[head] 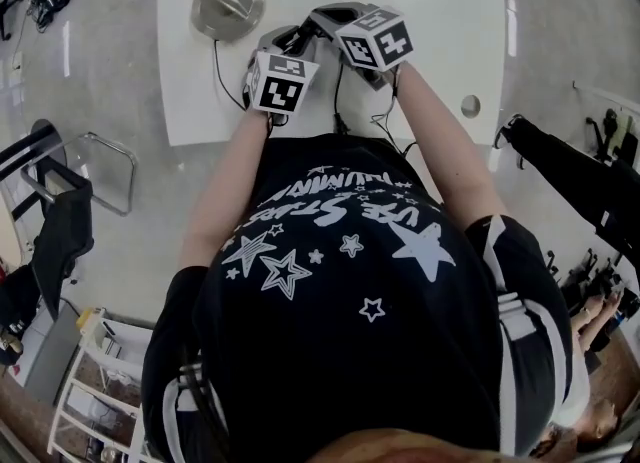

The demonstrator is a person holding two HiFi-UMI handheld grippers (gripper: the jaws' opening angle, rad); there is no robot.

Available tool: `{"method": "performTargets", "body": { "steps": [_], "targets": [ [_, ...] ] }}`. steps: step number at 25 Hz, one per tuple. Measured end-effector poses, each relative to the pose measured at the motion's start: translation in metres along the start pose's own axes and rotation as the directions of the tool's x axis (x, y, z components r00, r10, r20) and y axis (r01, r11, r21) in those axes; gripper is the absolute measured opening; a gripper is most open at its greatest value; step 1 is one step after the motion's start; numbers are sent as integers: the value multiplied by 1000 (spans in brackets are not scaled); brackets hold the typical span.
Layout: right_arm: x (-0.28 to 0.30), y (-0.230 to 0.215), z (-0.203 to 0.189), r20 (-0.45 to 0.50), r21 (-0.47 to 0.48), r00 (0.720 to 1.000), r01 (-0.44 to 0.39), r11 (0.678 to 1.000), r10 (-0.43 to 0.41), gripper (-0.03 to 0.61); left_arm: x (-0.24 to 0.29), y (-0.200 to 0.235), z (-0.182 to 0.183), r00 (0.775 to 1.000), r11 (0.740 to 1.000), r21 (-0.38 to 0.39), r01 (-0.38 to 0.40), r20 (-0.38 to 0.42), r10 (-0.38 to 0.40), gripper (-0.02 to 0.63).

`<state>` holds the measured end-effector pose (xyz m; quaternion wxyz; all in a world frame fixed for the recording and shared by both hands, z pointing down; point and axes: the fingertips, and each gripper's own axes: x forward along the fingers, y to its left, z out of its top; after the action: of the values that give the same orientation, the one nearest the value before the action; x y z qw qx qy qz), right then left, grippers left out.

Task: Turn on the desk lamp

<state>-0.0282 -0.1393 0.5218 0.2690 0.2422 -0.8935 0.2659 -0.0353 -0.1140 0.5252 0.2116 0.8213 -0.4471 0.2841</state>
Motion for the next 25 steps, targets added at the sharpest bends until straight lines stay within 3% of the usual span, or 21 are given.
{"method": "performTargets", "body": {
  "steps": [16, 25],
  "targets": [
    [-38, 5, 4, 35, -26, 999, -19, 999, 20, 5, -23, -6, 20, 995, 998, 4, -61, 83, 61, 157],
    [-74, 11, -11, 65, -29, 996, -60, 998, 62, 5, -54, -23, 41, 976, 988, -4, -153, 158, 152, 190]
  ]
}}
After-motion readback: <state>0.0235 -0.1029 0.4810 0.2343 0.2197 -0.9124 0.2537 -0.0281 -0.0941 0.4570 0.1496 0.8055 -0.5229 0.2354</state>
